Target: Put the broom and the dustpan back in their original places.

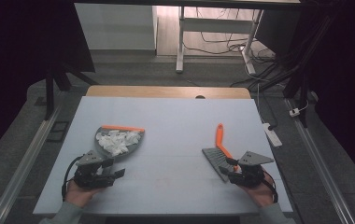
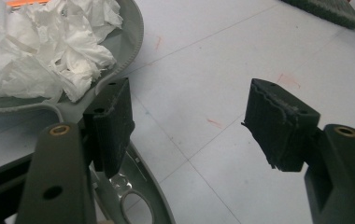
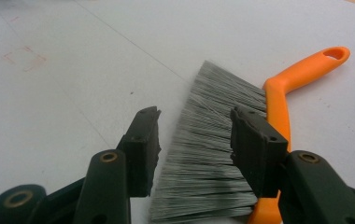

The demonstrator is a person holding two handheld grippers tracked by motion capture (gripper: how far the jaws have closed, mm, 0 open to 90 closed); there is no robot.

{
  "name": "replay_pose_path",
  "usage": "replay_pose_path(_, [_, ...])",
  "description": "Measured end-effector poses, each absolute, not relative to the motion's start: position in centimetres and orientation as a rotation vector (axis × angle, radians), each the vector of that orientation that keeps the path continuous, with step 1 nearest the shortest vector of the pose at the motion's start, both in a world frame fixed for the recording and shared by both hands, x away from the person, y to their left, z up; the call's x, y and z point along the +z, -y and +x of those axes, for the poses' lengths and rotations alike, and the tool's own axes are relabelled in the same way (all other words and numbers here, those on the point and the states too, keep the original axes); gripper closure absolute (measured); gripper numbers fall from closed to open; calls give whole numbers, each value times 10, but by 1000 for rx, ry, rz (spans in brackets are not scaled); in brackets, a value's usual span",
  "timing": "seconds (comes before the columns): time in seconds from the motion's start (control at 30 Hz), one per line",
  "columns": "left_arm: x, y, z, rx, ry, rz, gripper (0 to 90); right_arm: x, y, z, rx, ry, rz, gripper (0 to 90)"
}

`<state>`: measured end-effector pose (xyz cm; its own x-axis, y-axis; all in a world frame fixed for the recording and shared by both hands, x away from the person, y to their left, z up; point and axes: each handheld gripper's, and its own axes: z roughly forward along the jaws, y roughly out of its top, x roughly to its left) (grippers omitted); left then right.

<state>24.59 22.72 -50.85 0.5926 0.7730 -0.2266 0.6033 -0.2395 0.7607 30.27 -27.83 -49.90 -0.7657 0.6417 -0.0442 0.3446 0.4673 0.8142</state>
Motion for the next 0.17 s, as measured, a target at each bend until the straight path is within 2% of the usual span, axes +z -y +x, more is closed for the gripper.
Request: replay_pose_path(0.17, [-509, -227, 246, 248, -1106, 1953, 332, -498, 278, 303, 1208, -2375, 824, 517])
